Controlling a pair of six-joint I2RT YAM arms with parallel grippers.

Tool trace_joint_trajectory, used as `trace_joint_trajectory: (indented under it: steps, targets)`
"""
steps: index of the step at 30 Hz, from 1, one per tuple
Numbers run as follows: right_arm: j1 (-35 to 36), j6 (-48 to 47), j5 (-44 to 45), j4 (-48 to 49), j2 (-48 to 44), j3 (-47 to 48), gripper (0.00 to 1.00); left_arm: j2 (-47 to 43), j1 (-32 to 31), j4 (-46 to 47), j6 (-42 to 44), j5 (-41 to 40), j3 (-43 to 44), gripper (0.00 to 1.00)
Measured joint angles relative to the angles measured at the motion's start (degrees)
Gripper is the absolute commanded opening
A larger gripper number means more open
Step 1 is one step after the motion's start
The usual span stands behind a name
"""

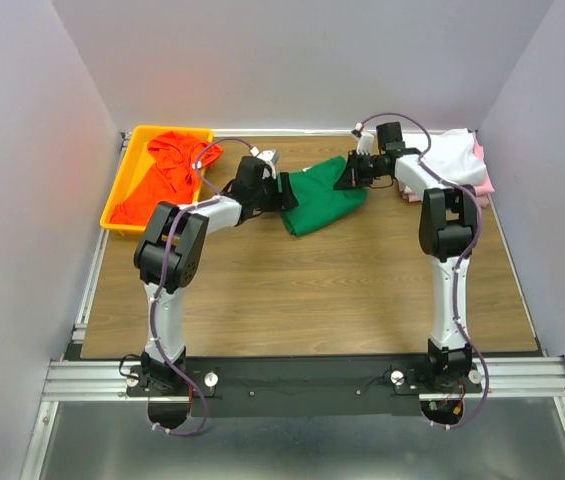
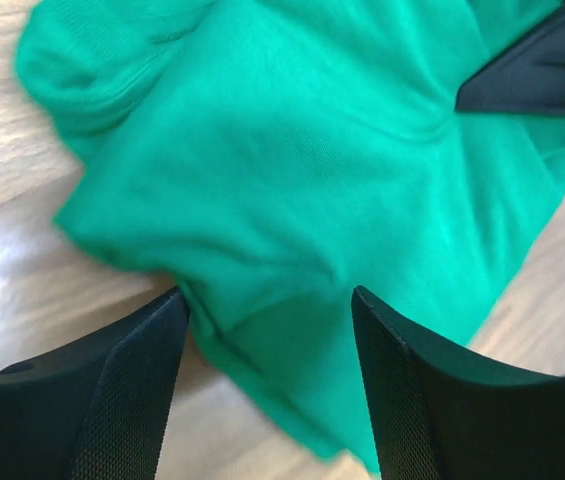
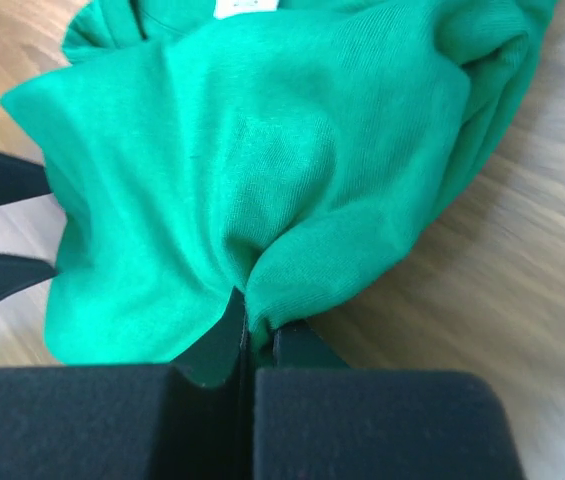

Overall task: Fold and stack the t-shirts
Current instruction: Neatly place the folded tshirt to the corner

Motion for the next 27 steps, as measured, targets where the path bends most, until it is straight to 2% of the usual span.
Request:
trace_joint_trajectory:
  steps: [10, 19, 27]
  targets:
    - [-0.8, -5.3, 11.4, -3.1, -11.1, -0.5, 0.0, -10.5, 0.0, -1.4, 1.9, 0.0, -4.9, 0.76]
    - [-3.3, -11.6, 22.5, -10.3, -11.3, 2.3, 0.0, -12.8, 0.0, -1.9, 2.6, -0.3, -10.0, 0.75]
    - [-5.4, -15.5, 27.5, -14.8, -11.2, 12.9, 0.0, -13.3, 0.0, -1.8, 2.7, -0.7, -12.2, 0.75]
